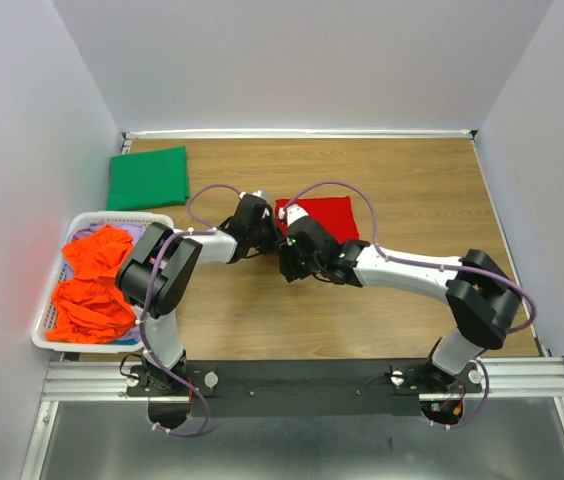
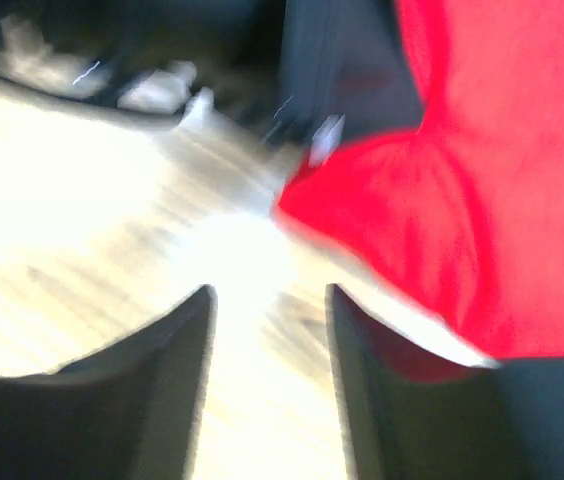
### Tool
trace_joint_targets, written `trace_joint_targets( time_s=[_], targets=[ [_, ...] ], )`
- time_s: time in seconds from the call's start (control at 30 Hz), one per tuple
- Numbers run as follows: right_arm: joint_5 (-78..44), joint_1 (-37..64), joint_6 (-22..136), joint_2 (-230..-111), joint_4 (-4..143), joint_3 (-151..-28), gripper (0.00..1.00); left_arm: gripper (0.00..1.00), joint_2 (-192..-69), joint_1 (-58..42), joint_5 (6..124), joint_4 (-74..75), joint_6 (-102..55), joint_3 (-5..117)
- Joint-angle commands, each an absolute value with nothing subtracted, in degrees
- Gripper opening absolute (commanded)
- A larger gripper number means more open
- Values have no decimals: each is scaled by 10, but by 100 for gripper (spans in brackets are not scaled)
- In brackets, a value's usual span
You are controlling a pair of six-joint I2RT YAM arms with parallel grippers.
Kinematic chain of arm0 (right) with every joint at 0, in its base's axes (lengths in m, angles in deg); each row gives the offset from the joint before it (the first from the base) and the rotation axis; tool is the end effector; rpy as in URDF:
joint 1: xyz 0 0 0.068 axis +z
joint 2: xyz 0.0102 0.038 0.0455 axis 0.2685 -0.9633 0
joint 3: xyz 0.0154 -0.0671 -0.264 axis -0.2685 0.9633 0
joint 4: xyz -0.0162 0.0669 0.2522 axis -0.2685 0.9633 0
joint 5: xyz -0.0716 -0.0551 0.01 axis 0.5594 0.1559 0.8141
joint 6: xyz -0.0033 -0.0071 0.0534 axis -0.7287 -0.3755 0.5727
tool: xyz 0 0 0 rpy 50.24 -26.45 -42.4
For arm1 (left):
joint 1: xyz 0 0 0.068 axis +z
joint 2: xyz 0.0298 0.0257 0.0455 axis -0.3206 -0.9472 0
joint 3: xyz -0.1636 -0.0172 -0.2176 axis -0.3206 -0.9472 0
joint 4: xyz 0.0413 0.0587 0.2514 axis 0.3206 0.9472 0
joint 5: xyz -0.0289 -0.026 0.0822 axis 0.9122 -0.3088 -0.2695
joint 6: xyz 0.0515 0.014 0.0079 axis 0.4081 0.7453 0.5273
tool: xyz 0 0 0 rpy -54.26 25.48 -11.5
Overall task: Fold and stack the t-shirts
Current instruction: Neatly place the folded tshirt to the corner
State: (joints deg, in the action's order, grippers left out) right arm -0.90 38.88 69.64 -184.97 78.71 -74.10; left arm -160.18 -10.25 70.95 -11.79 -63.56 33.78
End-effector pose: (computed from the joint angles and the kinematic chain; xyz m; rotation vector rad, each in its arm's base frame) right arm 0.2125 0.2882 0.2068 -0.6505 2.3020 0.4482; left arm 0.3108 -0.1818 0.1332 -0.3445 2.4359 -0.9690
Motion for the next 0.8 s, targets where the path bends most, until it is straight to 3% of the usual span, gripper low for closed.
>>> trace_joint_targets(
  time_s=[0.0, 0.17, 0.2, 0.23, 0.43, 0.77],
  targets=[
    [-31, 389, 696, -1762, 788, -697, 64, 0, -1628, -100, 600, -11, -532, 412],
    [-18, 389, 697, -1651, 846, -649, 88, 0, -1660, -94, 473, 98, -452, 538],
    [-17, 389, 699, -1612, 865, -632, 98, 0, -1667, -89, 436, 127, -427, 557],
    [-15, 389, 700, -1593, 873, -625, 100, 0, -1674, -85, 422, 141, -416, 576],
    [-2, 387, 719, -1503, 934, -612, 100, 0, -1722, -40, 336, 230, -361, 703],
    [56, 387, 720, -1544, 985, -687, 100, 0, -1779, 58, 200, 312, -231, 871]
  ],
)
